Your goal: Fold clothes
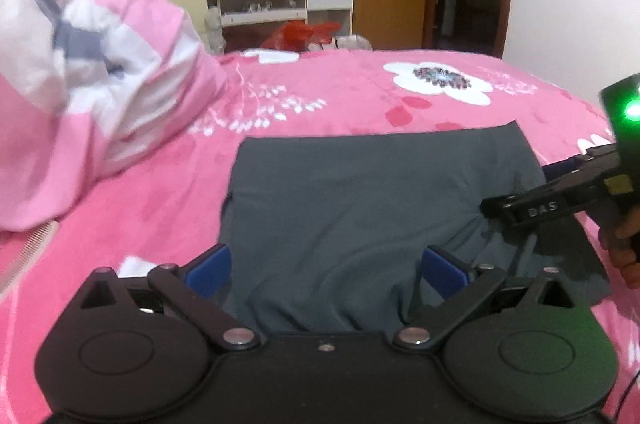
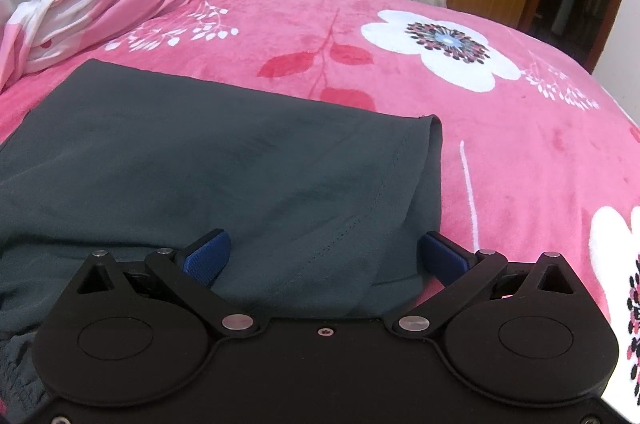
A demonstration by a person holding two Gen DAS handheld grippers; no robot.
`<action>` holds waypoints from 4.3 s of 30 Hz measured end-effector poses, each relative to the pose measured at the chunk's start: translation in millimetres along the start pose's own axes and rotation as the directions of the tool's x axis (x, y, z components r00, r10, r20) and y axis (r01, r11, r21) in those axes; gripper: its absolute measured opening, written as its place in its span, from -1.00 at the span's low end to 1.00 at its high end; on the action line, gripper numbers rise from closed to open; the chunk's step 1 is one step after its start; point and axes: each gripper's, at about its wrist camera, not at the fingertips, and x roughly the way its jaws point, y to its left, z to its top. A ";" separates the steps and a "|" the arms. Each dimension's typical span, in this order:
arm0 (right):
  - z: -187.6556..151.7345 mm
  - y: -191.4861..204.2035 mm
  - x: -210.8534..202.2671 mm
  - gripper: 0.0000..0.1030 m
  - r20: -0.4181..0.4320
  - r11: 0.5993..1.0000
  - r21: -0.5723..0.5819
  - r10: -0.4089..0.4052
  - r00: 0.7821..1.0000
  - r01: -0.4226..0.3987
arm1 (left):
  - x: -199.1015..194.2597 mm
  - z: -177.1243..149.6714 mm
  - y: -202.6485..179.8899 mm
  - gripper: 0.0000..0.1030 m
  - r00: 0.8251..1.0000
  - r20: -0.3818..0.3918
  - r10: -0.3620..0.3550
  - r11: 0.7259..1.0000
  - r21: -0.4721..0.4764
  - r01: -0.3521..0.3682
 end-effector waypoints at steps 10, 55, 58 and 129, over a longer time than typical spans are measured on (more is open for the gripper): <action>-0.2 -0.9 0.4 1.00 0.000 1.000 -0.001 0.003 1.000 -0.003 | -14.9 -24.5 46.0 0.98 0.997 -0.035 0.062 0.993 -0.096 -0.065; 23.6 -3.2 8.5 1.00 -0.060 1.000 0.000 0.026 0.998 -0.027 | -3.2 -24.6 24.6 0.98 0.967 0.065 0.245 0.949 0.188 -0.253; 21.5 -36.4 3.5 1.00 -0.091 0.996 0.075 -0.049 0.995 0.056 | -18.9 -34.8 35.3 0.98 0.970 0.031 0.239 0.954 0.178 -0.241; -19.4 38.8 -35.3 1.00 -0.085 0.986 -0.152 0.054 0.995 -0.066 | -8.7 -31.8 -34.9 1.00 0.998 0.024 0.051 0.984 0.171 -0.055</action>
